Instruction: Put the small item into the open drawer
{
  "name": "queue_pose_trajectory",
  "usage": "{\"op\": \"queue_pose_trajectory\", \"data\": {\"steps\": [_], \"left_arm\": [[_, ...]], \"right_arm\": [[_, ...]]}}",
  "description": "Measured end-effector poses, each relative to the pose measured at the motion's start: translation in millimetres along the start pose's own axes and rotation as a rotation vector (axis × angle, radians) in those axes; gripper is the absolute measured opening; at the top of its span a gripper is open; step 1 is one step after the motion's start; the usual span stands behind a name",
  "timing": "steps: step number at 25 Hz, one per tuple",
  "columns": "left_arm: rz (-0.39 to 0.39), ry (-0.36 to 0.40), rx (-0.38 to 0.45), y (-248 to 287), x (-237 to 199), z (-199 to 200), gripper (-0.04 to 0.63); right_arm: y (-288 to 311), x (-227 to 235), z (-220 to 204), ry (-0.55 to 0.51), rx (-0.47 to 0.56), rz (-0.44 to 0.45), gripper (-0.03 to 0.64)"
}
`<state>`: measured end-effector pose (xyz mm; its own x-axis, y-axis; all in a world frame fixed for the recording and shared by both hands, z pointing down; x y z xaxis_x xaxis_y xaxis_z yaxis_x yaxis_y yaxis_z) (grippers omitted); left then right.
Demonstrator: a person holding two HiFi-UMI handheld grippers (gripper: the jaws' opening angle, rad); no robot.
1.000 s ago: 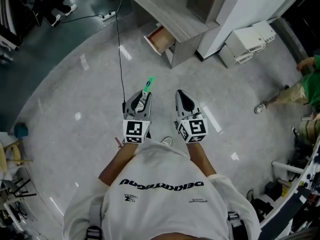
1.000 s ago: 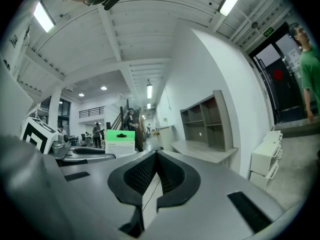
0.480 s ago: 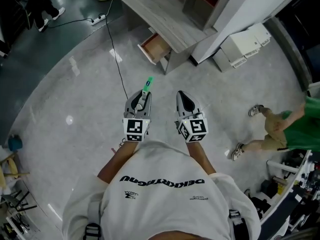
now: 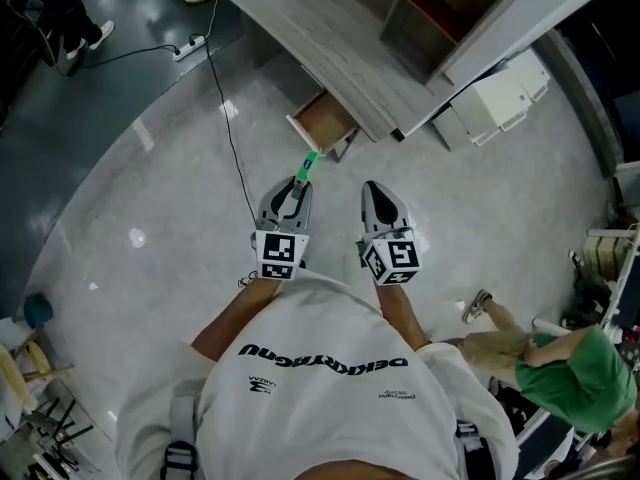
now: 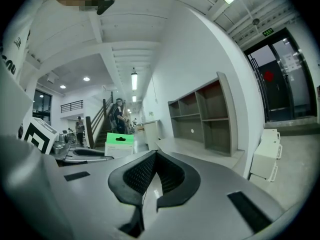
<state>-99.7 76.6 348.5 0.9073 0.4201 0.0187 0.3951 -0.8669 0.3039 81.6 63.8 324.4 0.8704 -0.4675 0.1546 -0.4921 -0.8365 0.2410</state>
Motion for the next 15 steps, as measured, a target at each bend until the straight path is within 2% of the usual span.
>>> {"op": "queue_pose_trajectory", "data": {"steps": [8, 15], "left_arm": [[-0.093, 0.009, -0.025, 42.3, -58.0, -1.9, 0.103], [-0.129, -0.002, -0.042, 82.5, -75.9, -17.8, 0.103]], "right_arm": [[74.9, -13.1, 5.8, 0.018, -0.036, -0.035, 0.028], [116.5, 5.7, 1.0, 0.009, -0.054, -0.036, 0.029]]}}
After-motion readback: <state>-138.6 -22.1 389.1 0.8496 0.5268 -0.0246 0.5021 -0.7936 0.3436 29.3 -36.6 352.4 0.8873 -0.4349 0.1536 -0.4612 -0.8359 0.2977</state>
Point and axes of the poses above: the fingertips, and each gripper's own axes: y forward along the fingers, x to its right, z out of its top, the point moved 6 cm from there along -y, backward along the fingers, and after that the axes turned 2 degrees about -x, right-handed, at the moved point
